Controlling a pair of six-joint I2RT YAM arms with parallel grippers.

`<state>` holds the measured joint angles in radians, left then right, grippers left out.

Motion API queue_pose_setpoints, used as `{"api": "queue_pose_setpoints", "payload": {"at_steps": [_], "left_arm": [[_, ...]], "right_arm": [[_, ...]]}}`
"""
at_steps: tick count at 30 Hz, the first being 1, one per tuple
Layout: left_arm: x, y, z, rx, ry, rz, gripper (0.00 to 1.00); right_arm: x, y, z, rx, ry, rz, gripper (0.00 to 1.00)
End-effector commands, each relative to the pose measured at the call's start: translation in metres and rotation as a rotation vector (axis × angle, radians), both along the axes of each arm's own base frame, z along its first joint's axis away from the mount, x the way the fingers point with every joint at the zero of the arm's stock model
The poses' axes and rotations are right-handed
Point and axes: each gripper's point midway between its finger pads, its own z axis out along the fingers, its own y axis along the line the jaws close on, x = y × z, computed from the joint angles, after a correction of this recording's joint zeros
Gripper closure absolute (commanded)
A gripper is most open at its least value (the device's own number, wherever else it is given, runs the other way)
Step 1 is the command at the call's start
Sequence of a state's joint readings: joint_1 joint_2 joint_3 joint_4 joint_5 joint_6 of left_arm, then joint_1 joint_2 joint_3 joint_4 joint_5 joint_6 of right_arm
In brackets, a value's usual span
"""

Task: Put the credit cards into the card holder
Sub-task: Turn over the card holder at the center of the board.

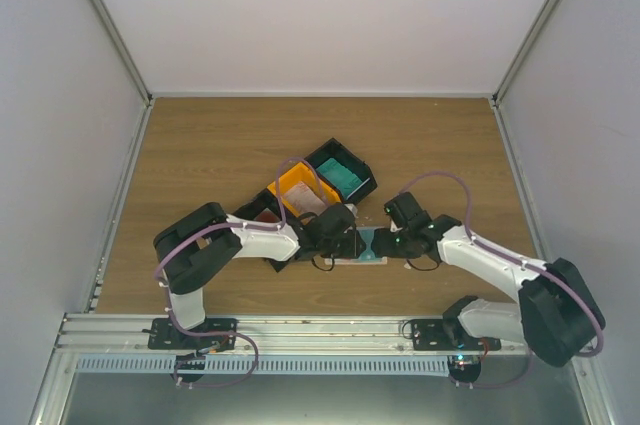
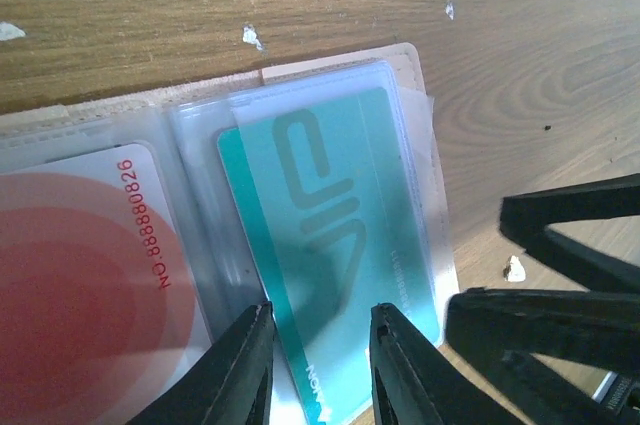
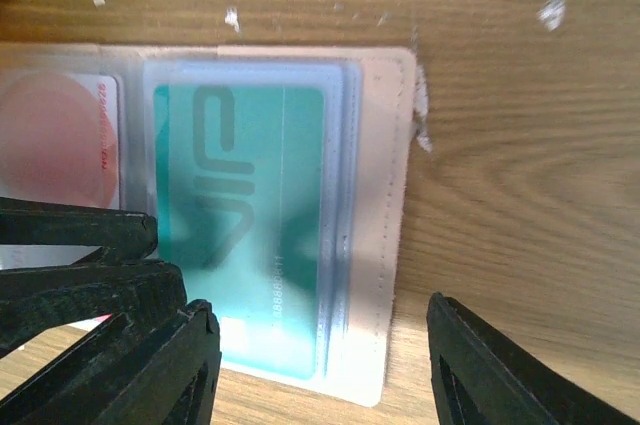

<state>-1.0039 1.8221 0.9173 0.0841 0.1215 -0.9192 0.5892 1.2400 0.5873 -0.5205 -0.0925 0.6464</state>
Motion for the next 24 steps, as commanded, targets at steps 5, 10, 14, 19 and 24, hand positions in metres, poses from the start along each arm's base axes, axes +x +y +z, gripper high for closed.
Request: {"api": "queue_pose_setpoints", "payload": {"at_steps": [5,10,14,19,24], "left_arm": [[0.012,0.007,0.015,0.037,-0.072,0.057,0.57],[0.009,-0.004,0.011,0.017,-0.051,0.016,0.64],[0.012,-0.002,0.007,0.046,-0.047,0.024,0.83],[0.011,0.003,-0.003,0.092,-0.029,0.027,0.91],[0.006,0.007,-0.015,0.121,-0.005,0.015,0.94]], "right_arm": [[0.010,-0.010,0.020,-0.030,-0.077,-0.066,0.41],[0.009,-0.010,0.017,-0.030,-0.070,-0.064,0.41],[0.008,-0.008,0.017,-0.015,-0.064,-0.060,0.42],[0.006,-0.002,0.015,0.015,-0.051,-0.044,0.45],[0.004,0.003,0.013,0.044,-0.036,-0.032,0.53]]}}
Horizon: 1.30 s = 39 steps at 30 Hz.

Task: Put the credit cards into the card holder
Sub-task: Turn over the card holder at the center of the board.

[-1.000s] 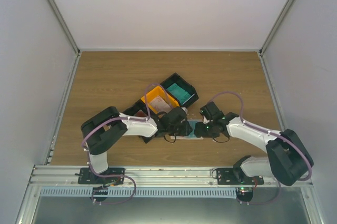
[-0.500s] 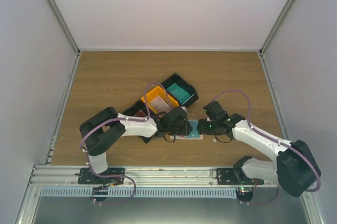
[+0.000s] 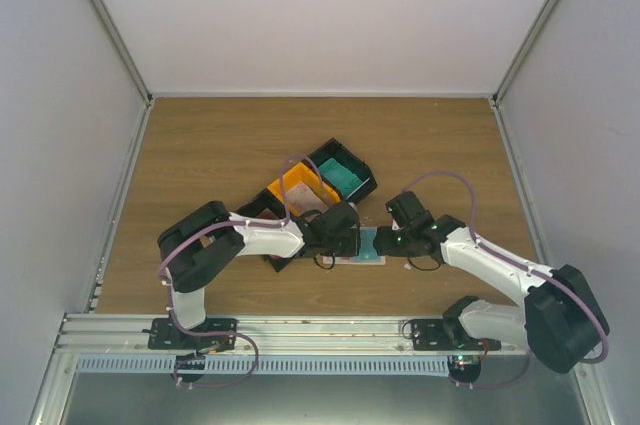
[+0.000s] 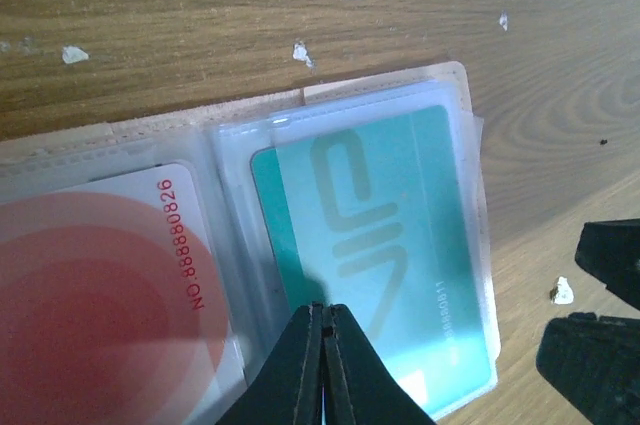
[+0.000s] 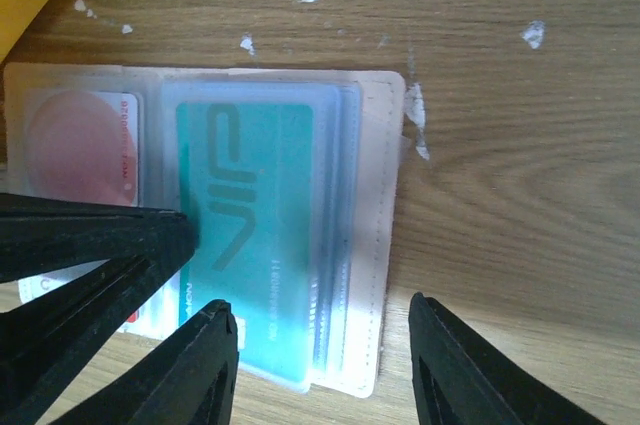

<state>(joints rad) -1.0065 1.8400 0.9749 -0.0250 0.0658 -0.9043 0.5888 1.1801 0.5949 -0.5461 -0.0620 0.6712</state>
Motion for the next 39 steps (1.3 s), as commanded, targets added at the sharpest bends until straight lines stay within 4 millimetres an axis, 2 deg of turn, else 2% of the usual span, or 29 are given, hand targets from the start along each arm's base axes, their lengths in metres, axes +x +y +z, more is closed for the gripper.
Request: {"api": "queue_pose_setpoints", "payload": {"at_steps": [1,9,22,33,39], "left_arm": [[-0.001,0.001,-0.012,0.040,0.006,-0.009,0.95],[-0.003,0.015,-0.025,0.098,0.023,0.011,1.00],[-0.005,0.021,-0.032,0.114,0.038,0.019,1.00],[-0.006,0.021,-0.033,0.109,0.044,0.016,1.00],[-0.005,0.021,-0.033,0.103,0.046,0.016,1.00]], "right_arm": [[0.000,0.007,-0.003,0.040,0.012,0.005,0.54],[-0.005,0.011,-0.009,0.062,0.038,0.011,0.66],[-0.011,0.020,-0.016,0.107,0.079,0.031,0.71],[-0.014,0.019,-0.024,0.101,0.111,0.019,0.70],[-0.015,0.027,-0.019,0.146,0.112,0.034,0.72]]}}
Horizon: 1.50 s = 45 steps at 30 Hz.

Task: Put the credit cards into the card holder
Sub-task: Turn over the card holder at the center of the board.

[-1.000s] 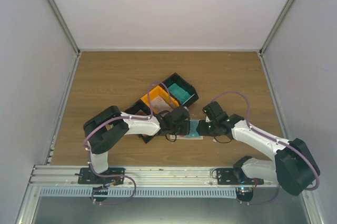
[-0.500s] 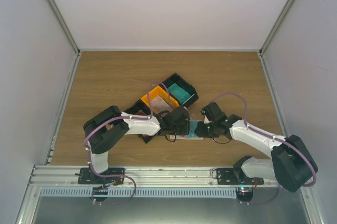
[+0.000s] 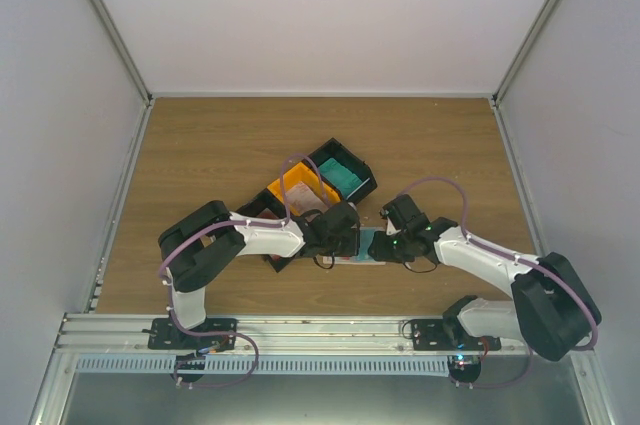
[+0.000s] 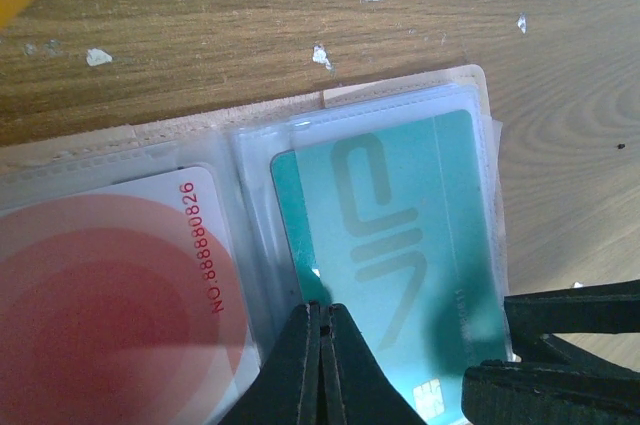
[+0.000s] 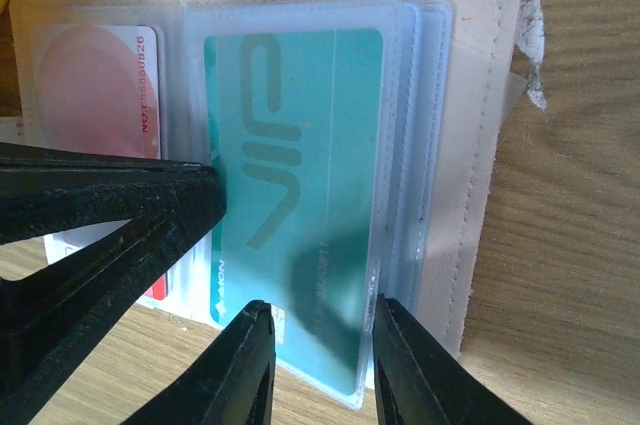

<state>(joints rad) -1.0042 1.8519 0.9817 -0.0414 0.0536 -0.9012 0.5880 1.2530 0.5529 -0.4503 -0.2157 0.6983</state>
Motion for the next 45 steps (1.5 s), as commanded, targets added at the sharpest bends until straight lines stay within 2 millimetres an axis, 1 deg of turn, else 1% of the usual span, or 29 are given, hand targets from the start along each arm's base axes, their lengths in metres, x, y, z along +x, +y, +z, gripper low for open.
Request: {"api": "queue_pose_setpoints", "payload": {"at_steps": [1,4,8,11,14,17,18,20,23,28,31,34,35,36,38,40,43,45], "left_arm": [[-0.008,0.018,-0.028,0.080,0.045,0.008,1.00],[-0.008,0.017,-0.028,0.078,0.043,0.006,1.00],[-0.007,0.017,-0.028,0.078,0.042,0.007,1.00],[-0.007,0.016,-0.027,0.071,0.039,0.003,1.00],[-0.005,0.015,-0.019,0.061,0.017,0.001,0.99],[0.001,0.014,-0.004,0.048,-0.028,0.001,0.94],[0.002,0.014,0.002,0.045,-0.040,0.001,0.92],[0.011,0.017,0.016,0.059,-0.090,0.022,0.87],[0.020,0.022,0.040,0.069,-0.151,0.045,0.78],[0.034,0.034,0.084,0.084,-0.257,0.094,0.60],[0.040,0.045,0.105,0.091,-0.297,0.121,0.57],[0.046,0.057,0.124,0.078,-0.328,0.144,0.54],[0.047,0.061,0.133,0.067,-0.340,0.155,0.53],[0.048,0.065,0.139,0.060,-0.349,0.163,0.52],[0.050,0.073,0.148,0.046,-0.356,0.175,0.50],[0.050,0.079,0.153,0.026,-0.355,0.176,0.49],[0.047,0.081,0.156,-0.012,-0.353,0.158,0.47],[0.046,0.081,0.157,-0.028,-0.352,0.144,0.45]], "right_arm": [[0.000,0.007,0.002,0.046,0.005,-0.003,0.73],[0.001,0.010,0.007,0.065,-0.001,-0.003,0.77],[0.002,0.011,0.009,0.071,-0.006,-0.002,0.78],[0.002,0.014,0.010,0.088,-0.007,0.006,0.80],[0.005,0.019,0.012,0.110,-0.015,0.011,0.87],[0.007,0.019,0.009,0.098,-0.015,0.013,0.99],[0.007,0.017,0.008,0.087,-0.016,0.011,0.99],[0.007,0.012,0.006,0.057,-0.015,0.011,1.00],[0.006,0.000,0.004,-0.017,-0.016,0.016,0.99],[0.010,-0.020,0.011,-0.139,-0.033,0.020,1.00],[0.013,-0.022,0.013,-0.170,-0.030,0.036,0.99],[0.013,-0.013,0.012,-0.142,-0.012,0.067,0.99],[0.015,-0.012,0.012,-0.143,-0.014,0.067,0.99],[0.017,-0.011,0.013,-0.140,-0.020,0.066,0.96],[0.021,-0.005,0.019,-0.116,-0.038,0.073,0.85],[0.025,0.008,0.030,-0.051,-0.065,0.101,0.72],[0.029,0.036,0.048,0.101,-0.114,0.165,0.57],[0.032,0.046,0.056,0.156,-0.136,0.179,0.52]]}}
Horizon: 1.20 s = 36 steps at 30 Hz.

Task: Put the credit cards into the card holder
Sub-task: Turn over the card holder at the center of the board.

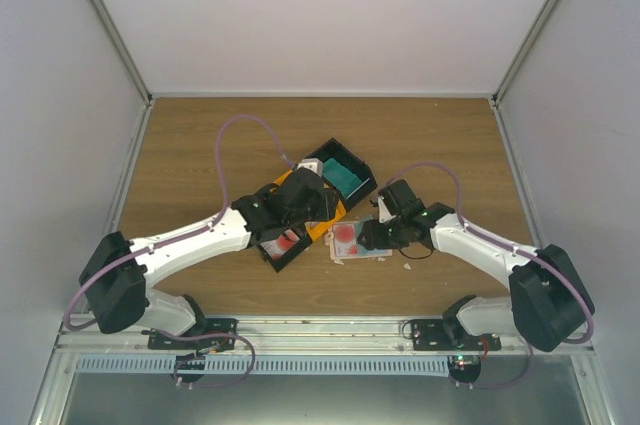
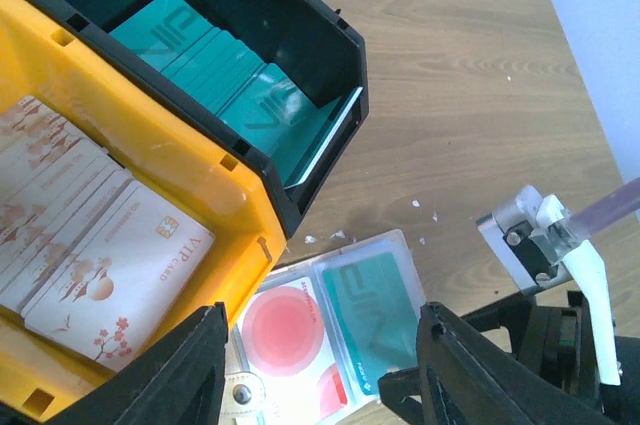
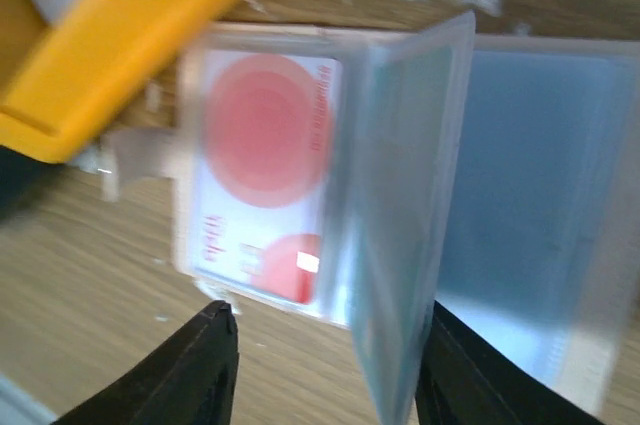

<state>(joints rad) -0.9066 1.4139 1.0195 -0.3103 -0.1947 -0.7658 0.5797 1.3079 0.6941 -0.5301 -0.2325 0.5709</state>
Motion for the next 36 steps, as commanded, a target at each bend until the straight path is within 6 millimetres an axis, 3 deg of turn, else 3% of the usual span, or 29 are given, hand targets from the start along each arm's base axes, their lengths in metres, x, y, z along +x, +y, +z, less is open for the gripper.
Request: {"api": "queue_pose_setpoints", "payload": {"at_steps": [1,8,12,18,23,30,36], "left_arm": [[-0.003,0.003,0.003,-0.025,-0.013,-0.036,0.45],[0.001,0.010,0.009,-0.040,-0.018,-0.051,0.43],[0.004,0.013,0.019,-0.052,-0.063,-0.059,0.40],[0.003,0.000,0.028,-0.050,-0.099,-0.146,0.36],[0.010,-0.029,0.032,0.000,-0.115,-0.289,0.32],[0.027,-0.064,0.011,0.088,-0.087,-0.409,0.24],[0.050,-0.082,-0.022,0.256,-0.021,-0.468,0.22]], "right_arm": [[0.013,0.037,0.033,0.191,-0.081,0.080,0.50],[0.006,0.062,0.054,0.369,-0.112,0.178,0.39],[0.002,0.062,0.060,0.442,-0.103,0.166,0.38],[0.014,0.035,0.052,0.422,-0.118,0.044,0.43],[0.034,-0.002,0.048,0.265,-0.196,-0.127,0.44],[0.043,-0.052,0.053,0.084,-0.313,-0.306,0.39],[0.042,-0.071,0.050,0.017,-0.353,-0.347,0.37]]}}
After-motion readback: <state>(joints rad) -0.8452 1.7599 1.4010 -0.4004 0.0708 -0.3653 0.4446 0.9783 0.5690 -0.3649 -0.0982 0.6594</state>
